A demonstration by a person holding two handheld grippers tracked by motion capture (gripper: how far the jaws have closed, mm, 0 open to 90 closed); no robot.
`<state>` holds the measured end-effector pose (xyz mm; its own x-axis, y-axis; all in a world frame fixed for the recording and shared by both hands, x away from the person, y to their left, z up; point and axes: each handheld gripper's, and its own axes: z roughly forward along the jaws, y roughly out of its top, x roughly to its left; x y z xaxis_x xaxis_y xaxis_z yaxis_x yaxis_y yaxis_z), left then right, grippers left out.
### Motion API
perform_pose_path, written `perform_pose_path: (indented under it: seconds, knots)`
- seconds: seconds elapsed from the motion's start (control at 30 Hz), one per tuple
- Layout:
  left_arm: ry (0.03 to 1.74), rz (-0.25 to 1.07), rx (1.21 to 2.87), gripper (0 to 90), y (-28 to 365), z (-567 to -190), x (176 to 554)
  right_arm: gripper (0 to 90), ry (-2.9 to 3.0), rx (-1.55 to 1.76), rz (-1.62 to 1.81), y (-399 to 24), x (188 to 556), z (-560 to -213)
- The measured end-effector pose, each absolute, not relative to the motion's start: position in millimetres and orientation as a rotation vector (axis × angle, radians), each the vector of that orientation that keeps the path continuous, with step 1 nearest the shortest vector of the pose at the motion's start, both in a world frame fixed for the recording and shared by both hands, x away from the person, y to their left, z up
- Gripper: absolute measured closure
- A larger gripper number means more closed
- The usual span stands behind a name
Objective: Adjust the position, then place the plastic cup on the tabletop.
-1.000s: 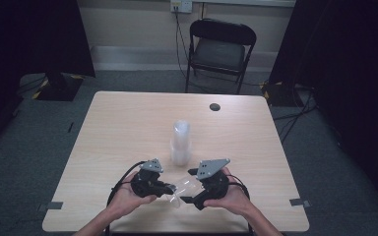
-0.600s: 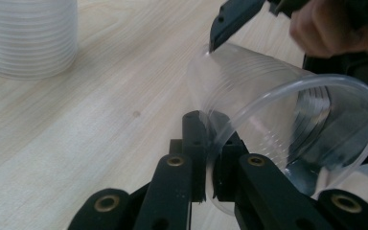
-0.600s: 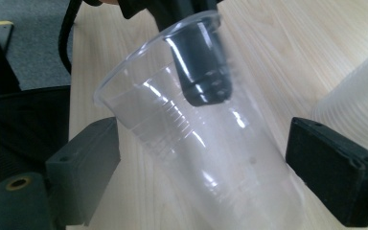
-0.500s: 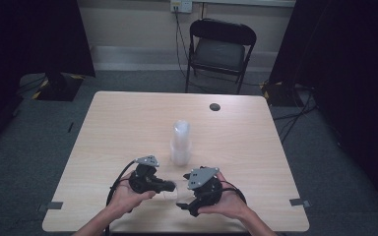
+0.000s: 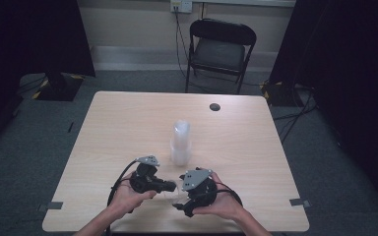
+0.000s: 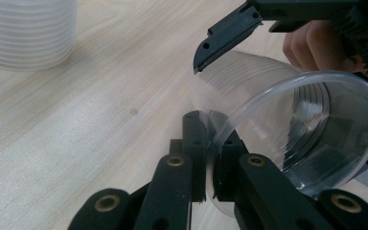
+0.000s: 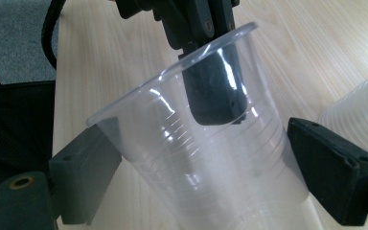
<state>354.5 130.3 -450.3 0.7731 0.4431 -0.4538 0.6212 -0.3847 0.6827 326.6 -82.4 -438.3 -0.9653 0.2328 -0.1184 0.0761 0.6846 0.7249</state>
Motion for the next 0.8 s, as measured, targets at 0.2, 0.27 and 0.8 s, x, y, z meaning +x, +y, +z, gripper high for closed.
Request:
perform_pose_path:
  seconds: [0.2, 0.27, 0.8]
  knots:
    - [0.798, -0.274, 2.030, 87.0, 128.2, -451.0, 354.6, 14.3, 2.690, 0.207, 1.120, -77.0, 323.8, -438.4]
    - [0.791, -0.282, 2.028, 87.0, 127.3, -450.5, 354.7, 14.8, 2.692, 0.181, 1.115, -74.7, 323.4, -438.0]
    - [0.814, -0.286, 2.046, 85.9, 127.1, -452.3, 356.9, 23.6, 2.646, 0.139, 1.124, -66.6, 317.2, -433.4]
